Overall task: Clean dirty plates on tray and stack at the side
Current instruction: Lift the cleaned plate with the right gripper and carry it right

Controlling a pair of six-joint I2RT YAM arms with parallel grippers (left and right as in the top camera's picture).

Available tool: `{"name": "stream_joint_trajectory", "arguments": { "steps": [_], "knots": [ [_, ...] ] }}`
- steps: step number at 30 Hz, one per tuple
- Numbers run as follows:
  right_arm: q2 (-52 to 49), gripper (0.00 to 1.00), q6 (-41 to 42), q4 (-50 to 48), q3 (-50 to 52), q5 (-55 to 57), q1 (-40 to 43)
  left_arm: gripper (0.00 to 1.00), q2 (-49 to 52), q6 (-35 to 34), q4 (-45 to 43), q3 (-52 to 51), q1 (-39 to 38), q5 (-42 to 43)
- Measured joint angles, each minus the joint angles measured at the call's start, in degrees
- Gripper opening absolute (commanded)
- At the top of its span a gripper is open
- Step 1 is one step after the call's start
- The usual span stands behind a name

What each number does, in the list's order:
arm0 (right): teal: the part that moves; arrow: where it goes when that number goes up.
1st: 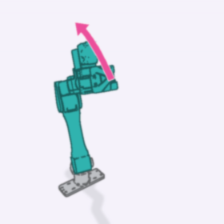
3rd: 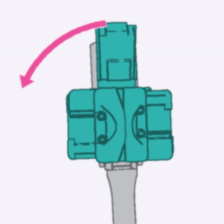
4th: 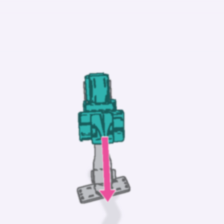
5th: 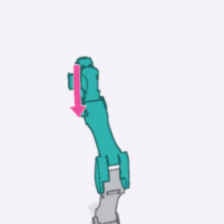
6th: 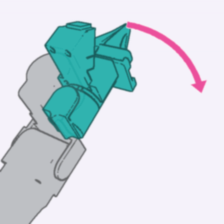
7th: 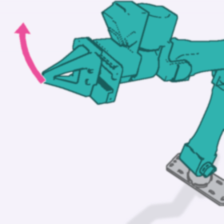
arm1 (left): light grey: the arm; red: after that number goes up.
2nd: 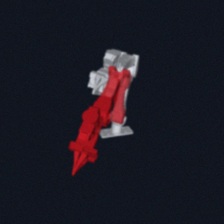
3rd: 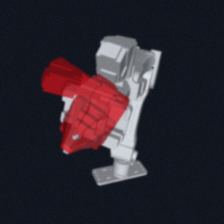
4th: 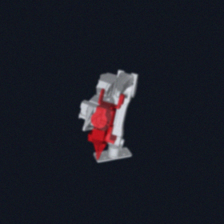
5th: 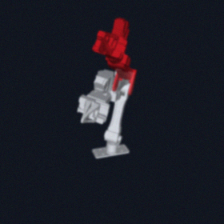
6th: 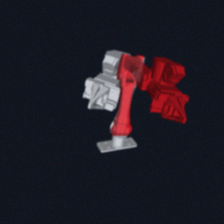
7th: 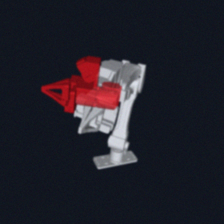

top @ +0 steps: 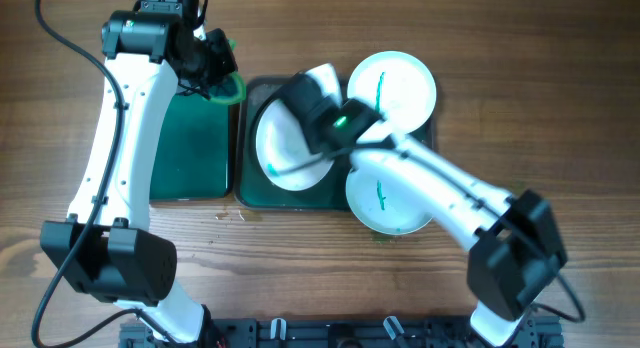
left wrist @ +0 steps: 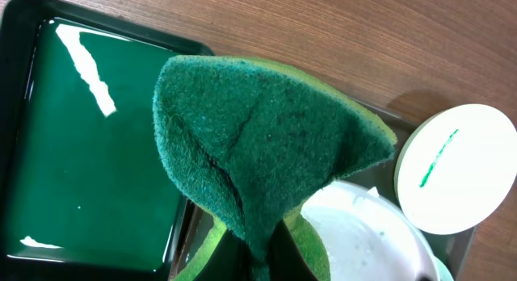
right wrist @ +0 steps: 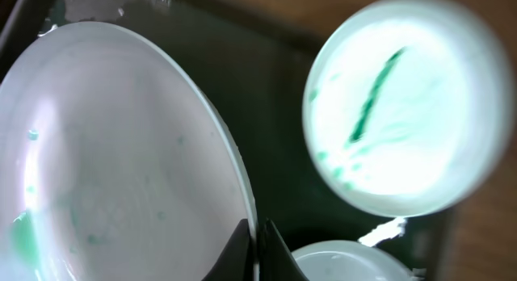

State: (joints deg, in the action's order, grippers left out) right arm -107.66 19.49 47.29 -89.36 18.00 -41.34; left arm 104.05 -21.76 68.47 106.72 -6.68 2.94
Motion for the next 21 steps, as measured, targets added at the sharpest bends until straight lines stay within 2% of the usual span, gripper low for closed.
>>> {"name": "stream_joint_trajectory", "arguments": {
  "steps": [4,8,14,18,21],
  "knots": [
    [1.05,0.04,0.15,0.28,0.00,-16.02,10.64,0.04,0.00,0.00,0.13,0.00,0.00,0.00],
    [4.61,0.04,-0.13,3.69,0.00,-25.83,22.99,0.04,0.00,0.00,0.22,0.00,0.00,0.00],
    [7.28,0.04,-1.36,9.53,0.24,-29.18,42.95,0.04,0.00,0.00,0.59,0.00,0.00,0.00],
    [7.39,0.04,-1.38,8.11,4.81,-29.55,54.31,0.04,0.00,0.00,0.59,0.00,0.00,0.00],
    [7.39,0.04,-1.38,4.00,10.40,-29.59,59.58,0.04,0.00,0.00,0.59,0.00,0.00,0.00]
  ]
}}
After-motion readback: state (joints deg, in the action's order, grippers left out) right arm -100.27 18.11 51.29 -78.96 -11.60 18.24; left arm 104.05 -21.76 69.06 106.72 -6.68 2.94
